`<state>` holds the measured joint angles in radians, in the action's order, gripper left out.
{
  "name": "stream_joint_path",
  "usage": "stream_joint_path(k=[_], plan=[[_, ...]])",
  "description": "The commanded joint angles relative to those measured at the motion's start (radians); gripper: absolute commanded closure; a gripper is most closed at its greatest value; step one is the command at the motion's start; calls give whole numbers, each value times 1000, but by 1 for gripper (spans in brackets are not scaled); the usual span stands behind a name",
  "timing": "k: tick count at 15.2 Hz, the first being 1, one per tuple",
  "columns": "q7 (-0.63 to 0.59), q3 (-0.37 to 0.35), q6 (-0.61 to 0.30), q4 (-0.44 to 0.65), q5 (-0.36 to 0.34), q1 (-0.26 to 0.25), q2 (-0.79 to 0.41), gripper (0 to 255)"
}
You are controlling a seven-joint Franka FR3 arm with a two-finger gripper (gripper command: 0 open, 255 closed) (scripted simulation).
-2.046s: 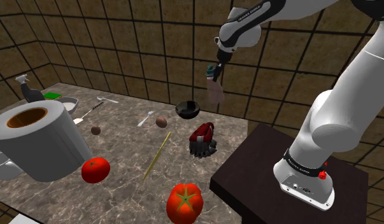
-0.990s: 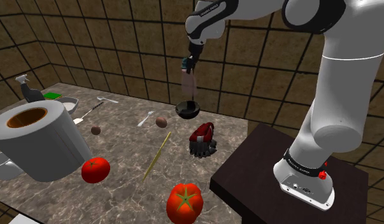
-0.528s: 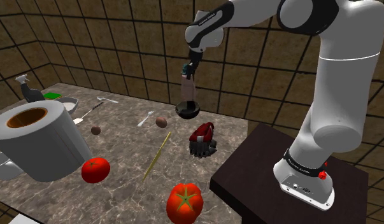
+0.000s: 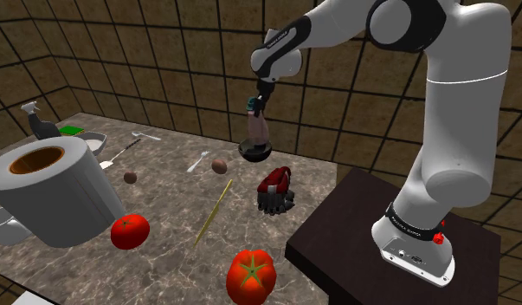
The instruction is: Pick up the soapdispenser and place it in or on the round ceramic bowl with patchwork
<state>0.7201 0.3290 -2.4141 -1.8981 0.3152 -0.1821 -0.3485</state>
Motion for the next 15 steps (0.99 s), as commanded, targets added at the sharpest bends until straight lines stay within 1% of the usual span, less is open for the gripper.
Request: stream_joint_path(k=[1,3,11,12,15], plan=[[8,-5,-20,-6,11,3,-15,255],[18,-11,-42,-12,22,6,-31,255],[18,-11,-42,-12,22,7,-31,255],[18,-11,-42,-12,22,6,-31,0],[18,-11,-42,-12,22,6,-30,0]])
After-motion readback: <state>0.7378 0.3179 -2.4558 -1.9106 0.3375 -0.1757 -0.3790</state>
